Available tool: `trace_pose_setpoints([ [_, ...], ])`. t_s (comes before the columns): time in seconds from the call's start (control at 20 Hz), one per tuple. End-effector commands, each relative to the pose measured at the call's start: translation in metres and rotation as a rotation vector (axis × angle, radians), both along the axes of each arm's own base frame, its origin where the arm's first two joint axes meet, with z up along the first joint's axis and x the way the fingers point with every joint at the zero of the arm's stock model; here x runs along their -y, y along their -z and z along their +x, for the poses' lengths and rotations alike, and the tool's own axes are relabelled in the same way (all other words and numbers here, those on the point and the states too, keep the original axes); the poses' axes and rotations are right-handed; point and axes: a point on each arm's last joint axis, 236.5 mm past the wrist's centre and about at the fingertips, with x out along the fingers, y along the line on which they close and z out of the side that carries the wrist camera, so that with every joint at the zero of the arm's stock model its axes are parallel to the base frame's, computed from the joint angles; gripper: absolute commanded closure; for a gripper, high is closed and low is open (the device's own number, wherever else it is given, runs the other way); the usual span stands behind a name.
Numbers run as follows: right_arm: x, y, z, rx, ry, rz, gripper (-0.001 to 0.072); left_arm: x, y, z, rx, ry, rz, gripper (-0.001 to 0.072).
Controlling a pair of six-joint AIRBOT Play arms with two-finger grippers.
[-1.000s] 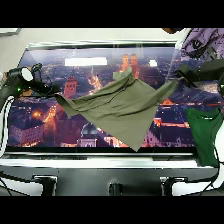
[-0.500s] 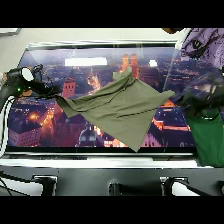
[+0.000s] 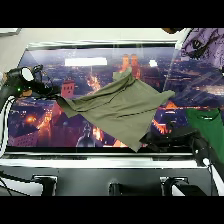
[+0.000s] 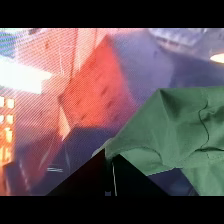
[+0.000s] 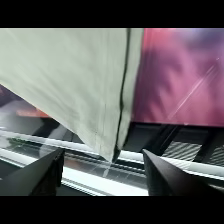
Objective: Fold the clothes and pants, and hang the long-sleeved shirts on hangers.
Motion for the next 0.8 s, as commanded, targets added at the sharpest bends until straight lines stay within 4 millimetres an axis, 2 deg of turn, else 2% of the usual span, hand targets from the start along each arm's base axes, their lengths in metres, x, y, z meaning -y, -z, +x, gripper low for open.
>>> trace_pose_setpoints([
  [0.0,-0.019,0.014,-0.006,0.014,0.014,-0.022,0.0174,0.000,0.000,0.000,0.000,0.000,0.000,0.0689],
  [0.2,-0.028,0.026,-0.005,-0.011,0.033,-0.034,0.0177,0.000,0.000,0.000,0.000,0.000,0.000,0.0689],
  [0.25,-0.032,0.031,-0.006,-0.024,0.029,-0.033,0.0199,0.000,0.000,0.000,0.000,0.001,0.001,0.0689],
  [0.35,-0.043,0.037,-0.005,-0.023,0.026,-0.032,0.0356,0.000,0.000,0.000,0.000,0.000,0.000,0.0689],
  [0.4,-0.046,0.036,0.001,0.004,0.028,-0.036,0.0505,0.000,0.000,0.000,0.000,0.001,0.001,0.0689],
  [0.45,-0.045,0.030,0.011,0.037,0.033,-0.036,0.0600,0.000,0.000,0.000,0.000,0.000,0.001,0.0689],
  [0.5,-0.045,0.020,0.025,0.090,0.022,-0.043,0.0684,-0.001,-0.001,0.000,0.004,0.000,0.000,0.0690],
  [0.6,-0.050,-0.019,0.065,0.221,-0.011,-0.044,0.0686,-0.003,-0.018,0.007,0.047,-0.005,0.001,0.0690],
  [0.65,-0.054,-0.046,0.086,0.294,-0.033,-0.045,0.0687,-0.007,-0.040,0.016,0.103,-0.003,0.005,0.0690],
  [0.75,-0.055,-0.118,0.131,0.471,-0.077,-0.079,0.0687,-0.019,-0.110,0.037,0.275,-0.019,0.016,0.0690],
])
